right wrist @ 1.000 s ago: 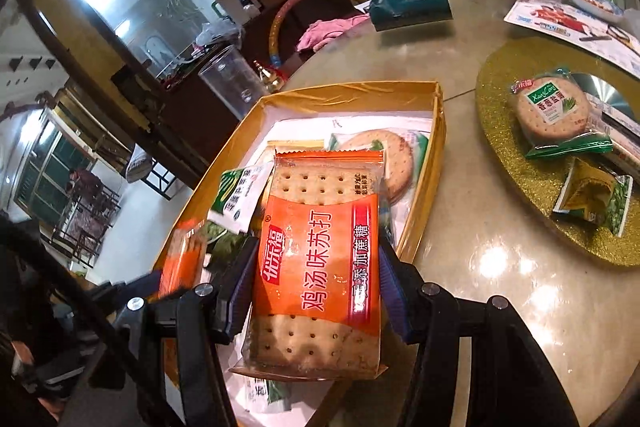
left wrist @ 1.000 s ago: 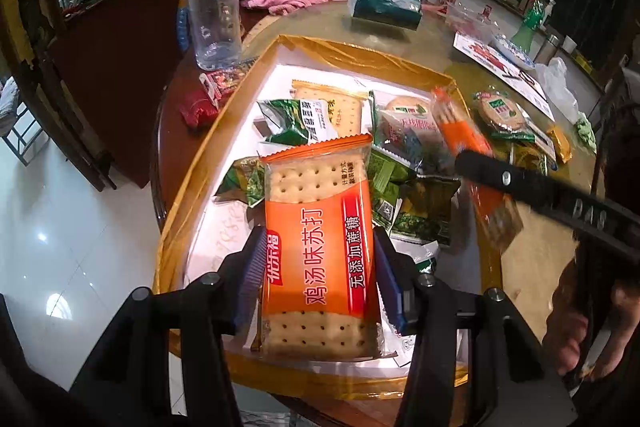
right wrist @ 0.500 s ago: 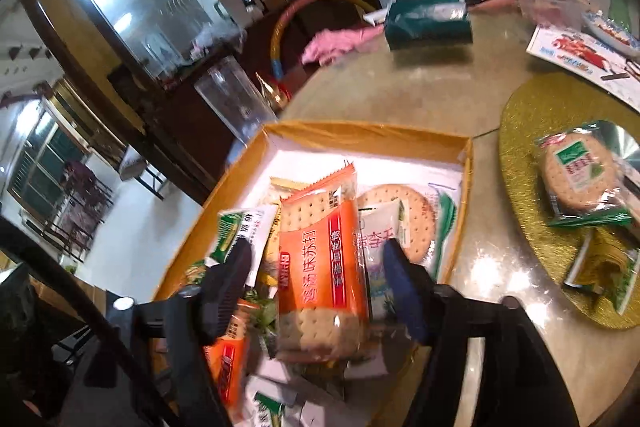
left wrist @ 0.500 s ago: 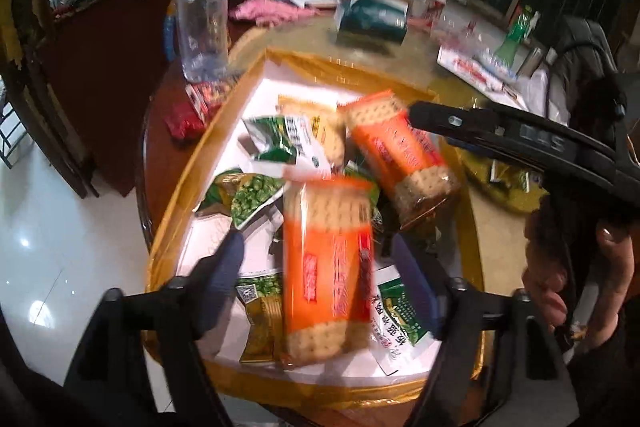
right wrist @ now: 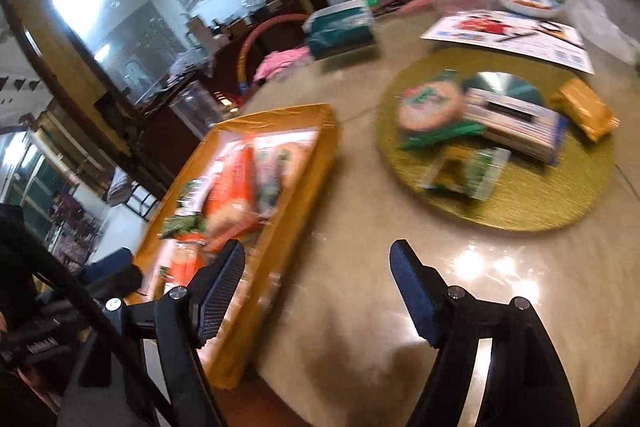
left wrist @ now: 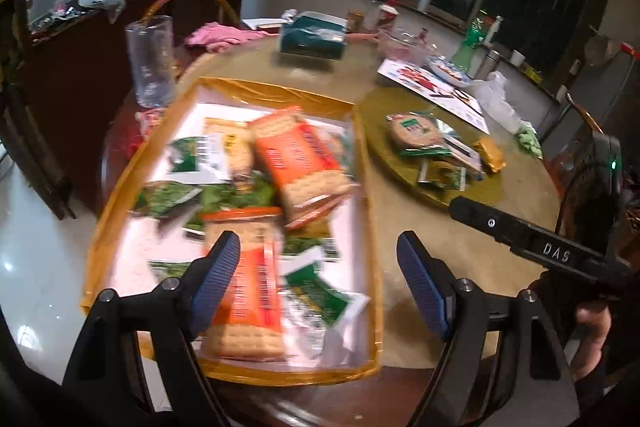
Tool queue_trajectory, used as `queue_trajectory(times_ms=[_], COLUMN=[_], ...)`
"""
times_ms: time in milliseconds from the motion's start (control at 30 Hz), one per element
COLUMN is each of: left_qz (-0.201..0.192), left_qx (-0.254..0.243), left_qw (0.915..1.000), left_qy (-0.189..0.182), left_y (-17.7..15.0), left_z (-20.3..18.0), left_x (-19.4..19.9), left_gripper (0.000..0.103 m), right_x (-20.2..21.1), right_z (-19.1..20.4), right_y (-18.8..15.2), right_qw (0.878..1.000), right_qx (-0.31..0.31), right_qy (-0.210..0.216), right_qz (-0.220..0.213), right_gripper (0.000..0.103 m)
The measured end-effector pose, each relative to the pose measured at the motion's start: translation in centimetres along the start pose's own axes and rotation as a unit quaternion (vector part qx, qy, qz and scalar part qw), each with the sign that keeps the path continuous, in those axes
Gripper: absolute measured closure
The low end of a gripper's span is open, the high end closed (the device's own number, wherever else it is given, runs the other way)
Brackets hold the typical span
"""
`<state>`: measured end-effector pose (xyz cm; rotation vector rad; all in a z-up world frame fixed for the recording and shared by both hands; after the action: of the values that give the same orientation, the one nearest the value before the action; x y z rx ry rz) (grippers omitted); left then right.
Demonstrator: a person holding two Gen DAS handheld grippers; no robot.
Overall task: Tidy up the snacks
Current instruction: 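Carry both orange cracker packs over the tray and open both tools, then grasp a green pea packet with the right tool while the left tool grasps a round scallion cracker pack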
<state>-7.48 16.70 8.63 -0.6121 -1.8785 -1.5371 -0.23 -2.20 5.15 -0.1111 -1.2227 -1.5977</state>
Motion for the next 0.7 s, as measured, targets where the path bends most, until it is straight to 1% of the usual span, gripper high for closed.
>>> queue_trajectory(times_ms=[67, 167, 267, 367, 433, 500, 600, 633, 700], left_qz=[0.001, 0.013, 0.024, 0.028, 0.028, 0.027, 0.03, 0.03, 0.029], left_qx=[-0.011, -0.027, -0.026, -0.025, -0.025, -0.022, -0.022, -0.022, -0.021], left_qw=[0.9999, 0.9994, 0.999, 0.999, 0.999, 0.9991, 0.9991, 0.9991, 0.999], left_qy=[-0.013, -0.02, -0.027, -0.022, -0.025, -0.023, -0.022, -0.02, -0.026], left_y=[0.2, 0.4, 0.3, 0.0, -0.1, -0.2, -0.2, -0.1, 0.1], left_z=[-1.3, -3.3, -4.3, -4.8, -4.9, -4.7, -4.4, -4.2, -4.2], left_x=[-0.5, -1.7, -2.8, -3.2, -3.2, -3.1, -3.1, -3.2, -3.1], left_gripper=[0.022, 0.022, 0.022, 0.022, 0.022, 0.022, 0.022, 0.022, 0.022], right_x=[0.8, 1.4, 1.3, 0.2, -1.8, -3.8, -5.9, -6.6, -7.0], right_z=[-1.6, -3.8, -5.8, -7.3, -8.2, -8.9, -9.1, -9.0, -8.9], right_y=[-0.4, -0.7, -0.6, 0.4, 1.6, 2.7, 4.9, 5.6, 5.9], right_qw=[1.0, 1.0, 0.999, 0.998, 0.996, 0.994, 0.991, 0.99, 0.987], right_qx=[-0.009, -0.027, -0.04, -0.053, -0.072, -0.089, -0.101, -0.099, -0.095], right_qy=[0.001, -0.002, -0.011, -0.02, -0.041, -0.049, -0.074, -0.091, -0.126], right_qz=[-0.005, 0.006, 0.015, 0.023, 0.034, 0.047, 0.038, 0.038, 0.03], right_gripper=[0.027, 0.027, 0.027, 0.027, 0.027, 0.027, 0.028, 0.029, 0.036])
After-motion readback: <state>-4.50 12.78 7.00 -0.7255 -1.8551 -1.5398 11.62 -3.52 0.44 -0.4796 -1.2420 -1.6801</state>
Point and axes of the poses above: each gripper's, at about its wrist camera, not at the fingertips, and x roughly against the way its jaws point, z to its left, y to its top, the point moved 3 cm from there along -x, roughly the way its jaws point, and after that the axes turned 1 degree about y, right-handed, at the moved point
